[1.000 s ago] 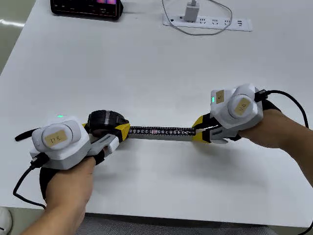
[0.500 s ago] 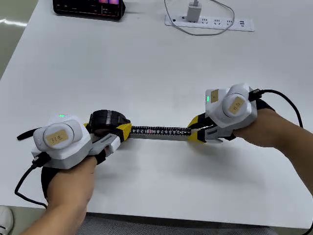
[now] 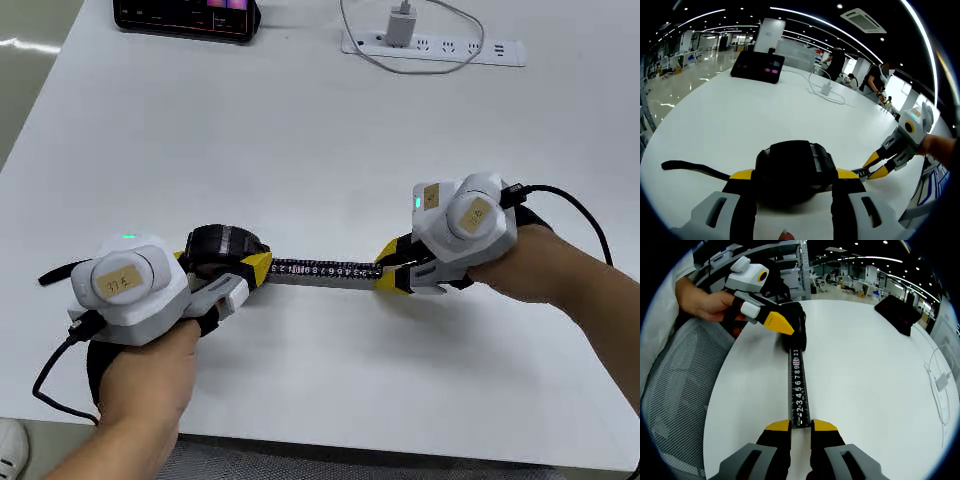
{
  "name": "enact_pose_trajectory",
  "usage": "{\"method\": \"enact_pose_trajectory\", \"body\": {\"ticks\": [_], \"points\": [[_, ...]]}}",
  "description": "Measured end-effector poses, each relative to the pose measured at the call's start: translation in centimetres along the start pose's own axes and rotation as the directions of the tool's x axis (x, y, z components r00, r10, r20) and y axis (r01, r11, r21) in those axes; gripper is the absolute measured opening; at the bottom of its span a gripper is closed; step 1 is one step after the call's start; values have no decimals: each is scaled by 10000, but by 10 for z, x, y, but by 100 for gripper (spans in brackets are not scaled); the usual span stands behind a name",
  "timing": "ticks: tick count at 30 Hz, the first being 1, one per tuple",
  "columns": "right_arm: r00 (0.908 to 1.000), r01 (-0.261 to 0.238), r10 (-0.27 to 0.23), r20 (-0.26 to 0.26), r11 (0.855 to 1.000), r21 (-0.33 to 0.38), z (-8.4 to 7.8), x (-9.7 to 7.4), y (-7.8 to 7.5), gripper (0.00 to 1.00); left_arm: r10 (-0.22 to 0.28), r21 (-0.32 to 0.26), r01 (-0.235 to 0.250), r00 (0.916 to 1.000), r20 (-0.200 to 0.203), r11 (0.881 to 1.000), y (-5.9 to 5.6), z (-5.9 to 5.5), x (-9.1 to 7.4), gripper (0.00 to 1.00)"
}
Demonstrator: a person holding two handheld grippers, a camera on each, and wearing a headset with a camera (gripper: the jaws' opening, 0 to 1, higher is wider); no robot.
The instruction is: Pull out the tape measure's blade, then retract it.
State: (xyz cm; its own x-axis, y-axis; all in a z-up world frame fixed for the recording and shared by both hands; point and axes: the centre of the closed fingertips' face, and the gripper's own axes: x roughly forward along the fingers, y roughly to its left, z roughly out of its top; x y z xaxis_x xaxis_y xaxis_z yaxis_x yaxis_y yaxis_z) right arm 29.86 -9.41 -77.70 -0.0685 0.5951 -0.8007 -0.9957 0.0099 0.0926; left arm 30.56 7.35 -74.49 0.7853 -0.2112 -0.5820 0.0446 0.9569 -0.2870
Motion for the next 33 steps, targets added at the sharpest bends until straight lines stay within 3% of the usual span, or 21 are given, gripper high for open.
{"method": "enact_pose_trajectory", "body": {"ticks": [33], "points": [[9987, -330, 330, 398, 9995, 5, 25, 21, -1, 11, -48, -28, 48, 10000, 32, 10000, 2, 0, 1, 55]]}}
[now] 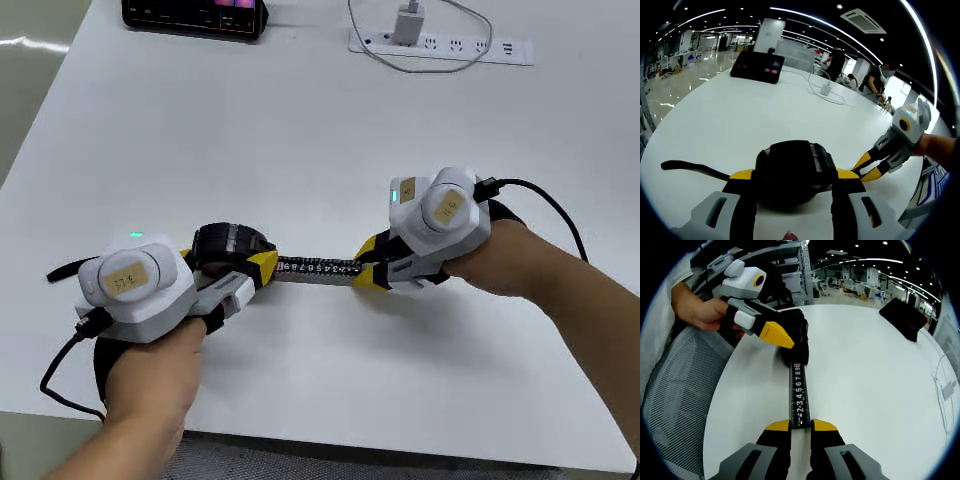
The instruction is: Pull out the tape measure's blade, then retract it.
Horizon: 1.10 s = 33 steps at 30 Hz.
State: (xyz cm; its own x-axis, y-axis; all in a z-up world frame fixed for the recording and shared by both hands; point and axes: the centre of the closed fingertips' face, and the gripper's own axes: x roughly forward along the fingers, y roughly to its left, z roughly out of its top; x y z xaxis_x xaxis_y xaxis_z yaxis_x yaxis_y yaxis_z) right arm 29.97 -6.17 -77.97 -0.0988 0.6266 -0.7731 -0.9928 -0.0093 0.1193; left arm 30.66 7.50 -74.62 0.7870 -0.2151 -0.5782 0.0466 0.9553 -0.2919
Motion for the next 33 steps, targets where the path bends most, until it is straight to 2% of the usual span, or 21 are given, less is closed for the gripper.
{"method": "enact_pose_trajectory", "body": {"ticks": [33], "points": [[9992, -166, 168, 365, 9998, -68, 27, 17, -1, 11, -52, -231, 53, 10000, 37, 9997, 1, 0, -1, 55]]}}
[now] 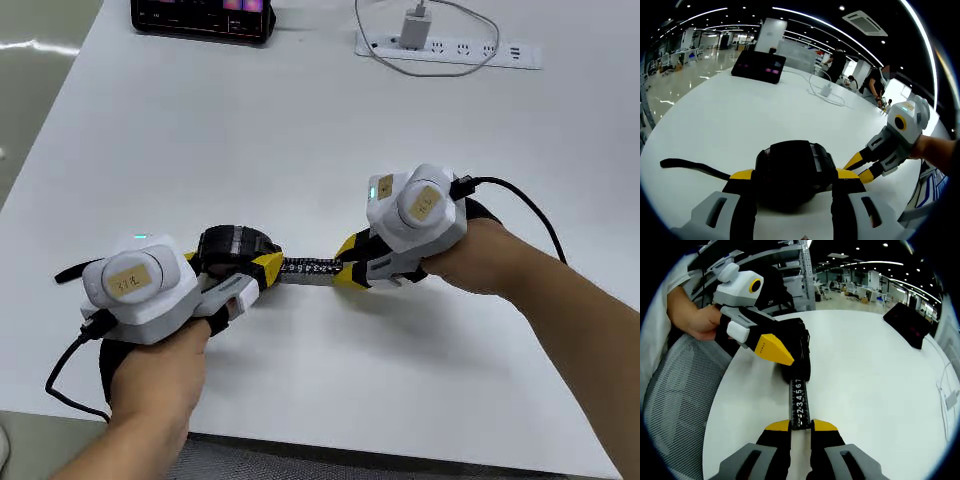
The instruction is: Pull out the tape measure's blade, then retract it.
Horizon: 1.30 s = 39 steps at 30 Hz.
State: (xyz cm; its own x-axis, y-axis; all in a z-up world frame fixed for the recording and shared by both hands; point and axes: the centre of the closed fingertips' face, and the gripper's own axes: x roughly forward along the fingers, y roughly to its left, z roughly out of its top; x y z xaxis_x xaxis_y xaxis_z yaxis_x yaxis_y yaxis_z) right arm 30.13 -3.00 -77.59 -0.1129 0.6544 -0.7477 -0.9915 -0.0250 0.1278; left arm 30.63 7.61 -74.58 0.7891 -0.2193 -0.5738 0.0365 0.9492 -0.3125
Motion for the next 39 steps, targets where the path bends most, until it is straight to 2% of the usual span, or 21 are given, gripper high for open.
{"method": "enact_pose_trajectory", "body": {"ticks": [39], "points": [[9973, -368, 365, 631, 9993, 49, 36, 33, 4, 11, -50, -117, 50, 10000, 1, 9999, 1, 0, 0, 55]]}}
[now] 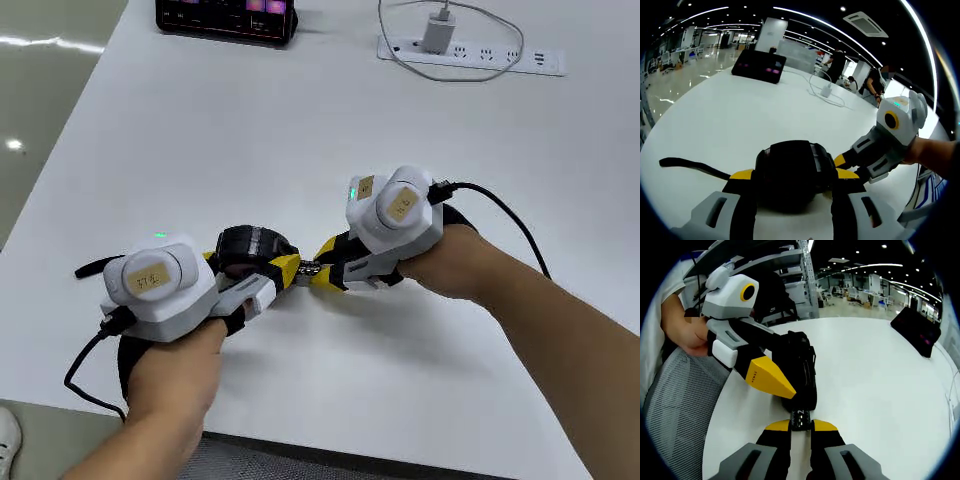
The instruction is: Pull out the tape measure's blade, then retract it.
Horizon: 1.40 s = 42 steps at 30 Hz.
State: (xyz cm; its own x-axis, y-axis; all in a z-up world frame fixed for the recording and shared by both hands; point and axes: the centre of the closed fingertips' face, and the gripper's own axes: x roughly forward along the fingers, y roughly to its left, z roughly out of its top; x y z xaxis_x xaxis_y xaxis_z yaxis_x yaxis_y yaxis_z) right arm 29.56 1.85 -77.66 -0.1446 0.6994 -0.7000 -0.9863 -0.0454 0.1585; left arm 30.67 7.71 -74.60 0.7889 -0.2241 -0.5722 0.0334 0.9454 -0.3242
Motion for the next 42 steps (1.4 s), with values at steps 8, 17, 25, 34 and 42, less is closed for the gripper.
{"method": "enact_pose_trajectory", "body": {"ticks": [8, 17, 25, 34, 42], "points": [[10000, -32, 32, 16, 10000, -4, 3, 5, 0, 11, 15, 56, -15, 10000, -14, 10000, 1, 0, 1, 55], [9999, -22, 21, 112, 10000, 65, 5, 7, 0, 11, 19, 84, -18, 10000, -16, 10000, 2, 0, 3, 55], [9999, 21, -22, 137, 10000, 82, 6, 7, 0, 11, 27, 76, -27, 10000, -19, 10000, 2, -1, 4, 55], [9999, 72, -72, 131, 10000, 66, 5, 7, 1, 12, 40, 82, -40, 10000, -1, 10000, 2, -1, 4, 56], [9997, 155, -155, 183, 9999, 40, 7, 7, 0, 18, 25, 147, -26, 10000, 66, 9999, 0, -1, 2, 57]]}}
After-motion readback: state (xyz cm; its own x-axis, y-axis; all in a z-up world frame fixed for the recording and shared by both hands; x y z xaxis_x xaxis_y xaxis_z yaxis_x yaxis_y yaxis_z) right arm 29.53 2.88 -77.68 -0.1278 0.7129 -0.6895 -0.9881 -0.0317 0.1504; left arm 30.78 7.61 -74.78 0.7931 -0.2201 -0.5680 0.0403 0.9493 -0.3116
